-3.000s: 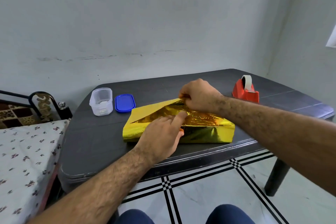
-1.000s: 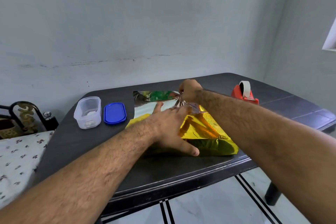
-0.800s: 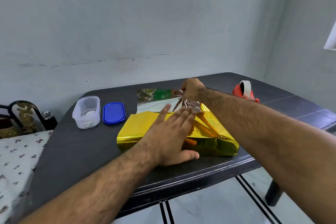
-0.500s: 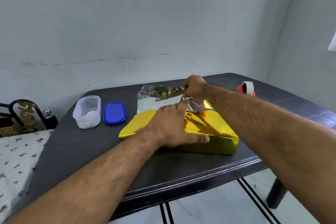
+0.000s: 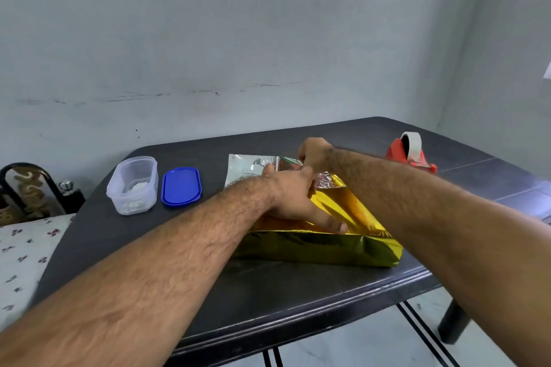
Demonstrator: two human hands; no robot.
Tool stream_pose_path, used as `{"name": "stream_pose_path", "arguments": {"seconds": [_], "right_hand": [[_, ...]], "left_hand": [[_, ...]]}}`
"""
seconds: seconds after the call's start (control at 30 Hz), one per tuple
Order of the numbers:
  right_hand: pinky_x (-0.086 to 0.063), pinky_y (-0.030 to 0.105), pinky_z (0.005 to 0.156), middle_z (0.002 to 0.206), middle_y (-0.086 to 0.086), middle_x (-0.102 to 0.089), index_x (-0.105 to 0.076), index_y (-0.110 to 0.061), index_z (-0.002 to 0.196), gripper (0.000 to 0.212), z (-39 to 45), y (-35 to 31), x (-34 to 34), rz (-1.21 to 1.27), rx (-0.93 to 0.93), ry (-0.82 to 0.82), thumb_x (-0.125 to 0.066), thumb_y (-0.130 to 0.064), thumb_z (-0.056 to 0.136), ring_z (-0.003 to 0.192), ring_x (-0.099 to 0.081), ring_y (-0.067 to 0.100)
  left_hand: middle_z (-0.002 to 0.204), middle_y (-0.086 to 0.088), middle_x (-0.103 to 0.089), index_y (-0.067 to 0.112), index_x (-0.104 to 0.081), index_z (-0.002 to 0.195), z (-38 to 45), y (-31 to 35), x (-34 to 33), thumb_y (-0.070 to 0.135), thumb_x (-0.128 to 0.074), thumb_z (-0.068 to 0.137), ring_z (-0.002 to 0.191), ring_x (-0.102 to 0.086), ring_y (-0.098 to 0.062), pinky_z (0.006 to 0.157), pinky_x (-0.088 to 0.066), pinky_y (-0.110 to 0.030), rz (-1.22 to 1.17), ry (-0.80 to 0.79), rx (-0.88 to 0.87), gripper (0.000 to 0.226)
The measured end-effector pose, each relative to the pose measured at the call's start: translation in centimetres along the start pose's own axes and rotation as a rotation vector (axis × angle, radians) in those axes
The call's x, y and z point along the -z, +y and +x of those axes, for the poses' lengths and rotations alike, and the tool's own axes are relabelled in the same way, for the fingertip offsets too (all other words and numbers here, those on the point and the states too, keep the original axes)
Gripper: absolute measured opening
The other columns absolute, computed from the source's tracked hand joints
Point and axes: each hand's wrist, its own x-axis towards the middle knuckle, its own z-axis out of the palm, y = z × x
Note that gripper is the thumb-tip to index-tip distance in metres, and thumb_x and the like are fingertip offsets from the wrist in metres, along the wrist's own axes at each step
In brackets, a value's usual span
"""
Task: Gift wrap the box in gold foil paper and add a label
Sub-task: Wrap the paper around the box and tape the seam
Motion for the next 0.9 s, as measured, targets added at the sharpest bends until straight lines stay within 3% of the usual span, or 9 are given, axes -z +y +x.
{"name": "stream_pose_path", "arguments": {"seconds": [0.1,0.2,0.3,0.4,0.47,0.53,0.63,0.8,0.9], "right_hand": [[-0.038,0.02,0.048,0.063,-0.008,-0.055,-0.054,-0.022,0.059,0.036,0.4,0.2,-0.8,-0.042,0.023,-0.037,-0.078,-0.01,0.084,0.07,-0.056,0.015],[-0.039,0.02,0.048,0.067,-0.006,-0.058,-0.058,-0.023,0.061,0.036,0.9,0.4,-1.2,-0.012,0.019,-0.046,-0.076,-0.004,0.086,0.068,-0.058,0.015],[-0.04,0.018,0.047,0.066,-0.005,-0.06,-0.063,-0.018,0.065,0.028,0.7,0.5,-1.2,0.046,0.0,-0.047,-0.081,-0.006,0.083,0.064,-0.057,0.014],[-0.044,0.019,0.053,0.073,-0.006,-0.065,-0.076,-0.015,0.082,0.009,0.0,0.5,-0.3,0.059,0.003,0.004,-0.083,-0.011,0.084,0.071,-0.062,0.014],[-0.049,0.019,0.06,0.077,-0.006,-0.068,-0.081,-0.016,0.093,0.011,-0.4,0.7,0.7,0.087,0.02,0.055,-0.081,-0.009,0.084,0.075,-0.064,0.015],[-0.054,0.023,0.067,0.083,-0.004,-0.072,-0.082,-0.015,0.098,0.017,-0.9,0.8,1.9,0.124,0.03,0.106,-0.08,-0.007,0.083,0.08,-0.067,0.015],[-0.048,0.022,0.069,0.075,-0.01,-0.066,-0.082,-0.015,0.096,0.019,-1.8,1.0,3.5,0.2,0.065,0.183,-0.087,-0.009,0.078,0.078,-0.065,0.015],[-0.044,0.021,0.066,0.079,-0.009,-0.067,-0.082,-0.017,0.099,0.023,-4.1,0.3,5.9,0.161,0.137,0.223,-0.088,-0.014,0.077,0.082,-0.066,0.014],[-0.044,0.018,0.057,0.075,-0.014,-0.064,-0.081,-0.019,0.097,0.018,-6.0,-0.4,7.0,0.128,0.175,0.228,-0.083,-0.012,0.08,0.075,-0.063,0.009]], "left_hand": [[0.154,0.001,-0.05,0.034,-0.02,0.155,-0.2,0.1,0.3,0.107,-0.059,0.043,0.142,-0.041,-0.036,0.12,-0.022,-0.062,0.037,0.013,-0.018,0.139],[0.156,-0.001,-0.044,0.038,-0.016,0.154,-0.8,-0.2,0.1,0.105,-0.064,0.038,0.143,-0.033,-0.039,0.118,-0.029,-0.063,0.052,-0.006,-0.004,0.143],[0.161,0.0,-0.039,0.033,-0.016,0.158,-1.1,-0.5,-1.1,0.101,-0.066,0.047,0.148,-0.033,-0.035,0.124,-0.016,-0.064,0.079,0.04,-0.061,0.14],[0.171,0.0,-0.026,0.031,-0.011,0.162,-0.9,-0.7,-2.4,0.108,-0.047,0.054,0.156,-0.025,-0.028,0.126,-0.002,-0.064,0.11,0.125,-0.142,0.137],[0.173,0.0,-0.018,0.025,-0.01,0.165,-0.9,-0.9,-2.7,0.107,-0.035,0.061,0.159,-0.017,-0.023,0.126,0.001,-0.063,0.119,0.188,-0.161,0.134],[0.17,0.0,-0.022,0.022,-0.02,0.163,-1.4,-1.0,-2.7,0.104,-0.029,0.07,0.157,-0.019,-0.022,0.127,-0.005,-0.059,0.16,0.318,-0.206,0.124],[0.149,0.001,-0.045,0.023,-0.039,0.15,-2.1,-1.1,-3.1,0.098,-0.025,0.081,0.139,-0.038,-0.021,0.122,-0.022,-0.048,0.246,0.477,-0.278,0.103],[0.144,0.0,-0.051,0.024,-0.046,0.147,-2.3,-1.1,-3.4,0.092,-0.02,0.089,0.13,-0.047,-0.019,0.115,-0.037,-0.043,0.258,0.394,-0.273,0.093],[0.14,-0.001,-0.056,0.022,-0.051,0.144,-2.6,-0.8,-4.1,0.085,-0.015,0.095,0.126,-0.052,-0.019,0.11,-0.043,-0.042,0.297,0.45,-0.281,0.088]]}}
